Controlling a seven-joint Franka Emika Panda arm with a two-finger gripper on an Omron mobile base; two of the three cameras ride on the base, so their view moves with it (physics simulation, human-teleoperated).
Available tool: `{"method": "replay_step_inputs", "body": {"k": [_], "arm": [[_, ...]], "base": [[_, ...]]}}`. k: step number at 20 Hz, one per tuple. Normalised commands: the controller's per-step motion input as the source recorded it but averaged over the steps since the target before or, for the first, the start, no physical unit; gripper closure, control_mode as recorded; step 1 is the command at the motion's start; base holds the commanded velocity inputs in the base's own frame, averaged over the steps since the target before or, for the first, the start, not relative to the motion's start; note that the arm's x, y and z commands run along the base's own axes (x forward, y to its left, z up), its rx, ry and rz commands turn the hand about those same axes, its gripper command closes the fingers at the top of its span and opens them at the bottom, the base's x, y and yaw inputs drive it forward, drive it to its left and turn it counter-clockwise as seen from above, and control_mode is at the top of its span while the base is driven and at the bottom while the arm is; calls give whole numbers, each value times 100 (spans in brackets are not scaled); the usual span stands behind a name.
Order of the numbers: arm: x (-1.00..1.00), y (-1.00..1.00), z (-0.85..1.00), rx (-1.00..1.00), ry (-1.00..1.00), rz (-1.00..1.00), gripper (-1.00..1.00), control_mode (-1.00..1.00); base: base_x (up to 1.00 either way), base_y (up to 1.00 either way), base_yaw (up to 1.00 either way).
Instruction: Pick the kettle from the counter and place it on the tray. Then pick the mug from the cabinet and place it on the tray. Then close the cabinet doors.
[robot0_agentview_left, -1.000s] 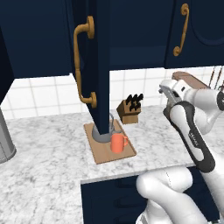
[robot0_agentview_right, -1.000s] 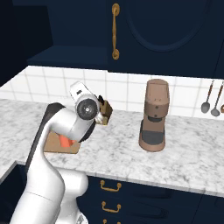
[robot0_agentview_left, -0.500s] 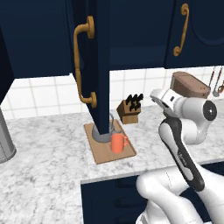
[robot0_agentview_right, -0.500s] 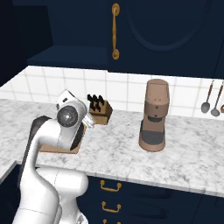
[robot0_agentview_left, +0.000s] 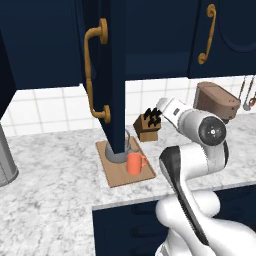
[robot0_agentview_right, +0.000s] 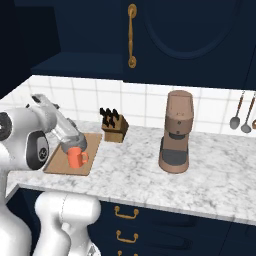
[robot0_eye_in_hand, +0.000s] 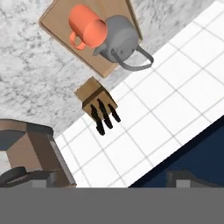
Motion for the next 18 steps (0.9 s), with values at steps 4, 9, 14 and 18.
{"method": "replay_step_inputs", "body": {"k": [4, 9, 14, 18], "arm": [[-11, 37, -56, -13, -16, -18, -100, -100], [33, 0, -31, -4, -20, -8, -100, -100], [41, 0, -13, -4, -10, -10, -100, -100], [-24, 48, -5, -8, -18, -47, -100, -100]], "base": [[0, 0, 0], [0, 0, 0], [0, 0, 0], [0, 0, 0]]}}
